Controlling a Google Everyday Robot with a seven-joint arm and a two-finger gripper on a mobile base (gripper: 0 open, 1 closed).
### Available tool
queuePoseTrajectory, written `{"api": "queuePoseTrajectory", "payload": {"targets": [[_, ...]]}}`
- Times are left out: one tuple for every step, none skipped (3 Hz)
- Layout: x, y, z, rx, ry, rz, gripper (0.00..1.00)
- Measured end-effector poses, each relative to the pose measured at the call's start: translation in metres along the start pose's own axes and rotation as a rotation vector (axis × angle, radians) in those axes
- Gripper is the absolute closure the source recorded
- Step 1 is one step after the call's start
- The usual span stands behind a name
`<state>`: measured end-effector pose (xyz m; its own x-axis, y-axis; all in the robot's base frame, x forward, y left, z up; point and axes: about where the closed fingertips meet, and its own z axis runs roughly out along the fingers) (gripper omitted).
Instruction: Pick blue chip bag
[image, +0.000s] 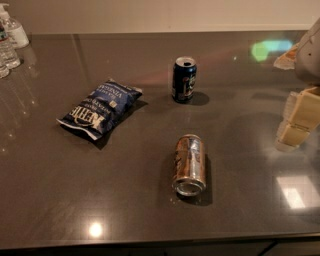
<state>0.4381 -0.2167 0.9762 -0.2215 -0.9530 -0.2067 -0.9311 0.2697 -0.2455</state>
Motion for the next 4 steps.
{"api": "queuePoseTrajectory", "payload": {"targets": [[0.0,0.0,0.0,0.0,0.0,0.0,0.0],[-0.016,-0.001,0.003,-0.003,-0.036,-0.062,0.0],[-0.027,-0.001,0.005,-0.006,-0.059,-0.104,0.0],[-0.064,-0.012,0.025,-0.022,-0.129,-0.242,0.0]]}}
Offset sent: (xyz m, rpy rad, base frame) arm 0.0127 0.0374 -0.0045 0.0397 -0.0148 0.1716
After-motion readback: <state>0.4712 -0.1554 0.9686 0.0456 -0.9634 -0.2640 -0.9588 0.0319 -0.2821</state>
